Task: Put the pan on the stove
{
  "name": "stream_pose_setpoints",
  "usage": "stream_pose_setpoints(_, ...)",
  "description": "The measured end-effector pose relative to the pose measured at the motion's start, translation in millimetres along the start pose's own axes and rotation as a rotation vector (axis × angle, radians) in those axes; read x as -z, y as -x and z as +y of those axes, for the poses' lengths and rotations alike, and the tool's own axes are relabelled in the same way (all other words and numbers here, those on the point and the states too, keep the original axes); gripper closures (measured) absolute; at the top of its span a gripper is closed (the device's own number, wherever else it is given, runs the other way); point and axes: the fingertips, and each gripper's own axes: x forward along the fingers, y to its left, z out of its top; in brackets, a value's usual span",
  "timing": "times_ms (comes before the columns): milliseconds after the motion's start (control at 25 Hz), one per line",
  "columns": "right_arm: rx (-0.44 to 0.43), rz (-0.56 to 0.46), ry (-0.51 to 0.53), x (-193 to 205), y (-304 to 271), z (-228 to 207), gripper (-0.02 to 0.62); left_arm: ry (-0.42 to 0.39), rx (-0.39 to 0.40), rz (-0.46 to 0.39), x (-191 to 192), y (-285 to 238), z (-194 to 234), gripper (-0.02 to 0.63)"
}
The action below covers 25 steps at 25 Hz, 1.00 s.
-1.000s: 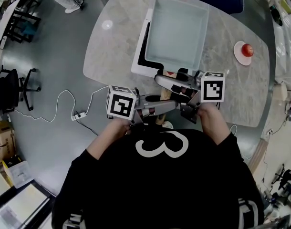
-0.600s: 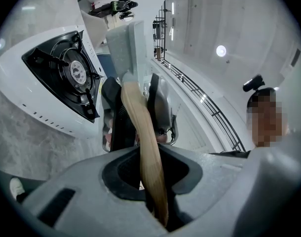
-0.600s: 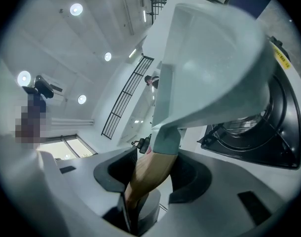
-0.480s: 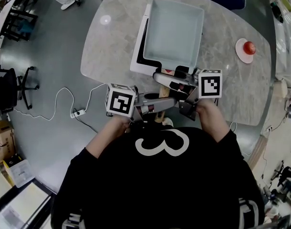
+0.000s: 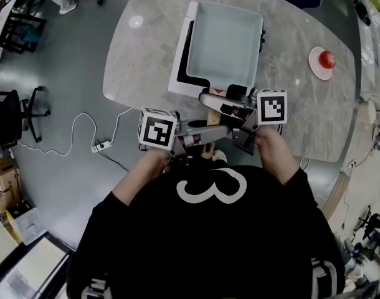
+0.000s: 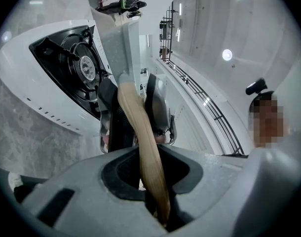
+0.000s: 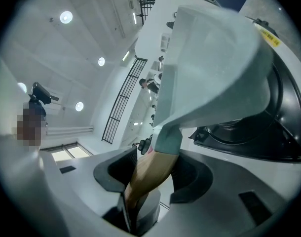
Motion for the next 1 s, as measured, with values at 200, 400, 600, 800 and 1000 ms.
stream_pose_setpoints(200, 0.003, 0.006, -0.025, 3.3, -2.4, -10.0, 0.417, 0.018, 0.007, -0.006, -0.8, 1.2, 8.1, 0.517)
stream_pose_setpoints(400, 0.001, 0.004, -0.047, 5.5, -3.7, -15.3, 0.417, 0.037, 0.006, -0.005, -0.1, 2.5, 12.3, 0.514)
stream_pose_setpoints(600, 0.016, 0.003, -0.076, 9.9, -0.4, -24.3, 0.417, 0.056, 0.010, 0.000, 2.4, 1.0, 17.5, 0.510)
stream_pose_setpoints(800, 0.022, -0.001, -0.090, 11.4, -0.3, -29.5, 0.416, 0.072, 0.004, 0.001, 2.8, 1.4, 23.0, 0.509)
stream_pose_setpoints(1000, 0.030, -0.003, -0.097, 13.8, 0.9, -33.8, 0.414, 0.083, 0.002, 0.018, 5.0, 0.9, 25.1, 0.509)
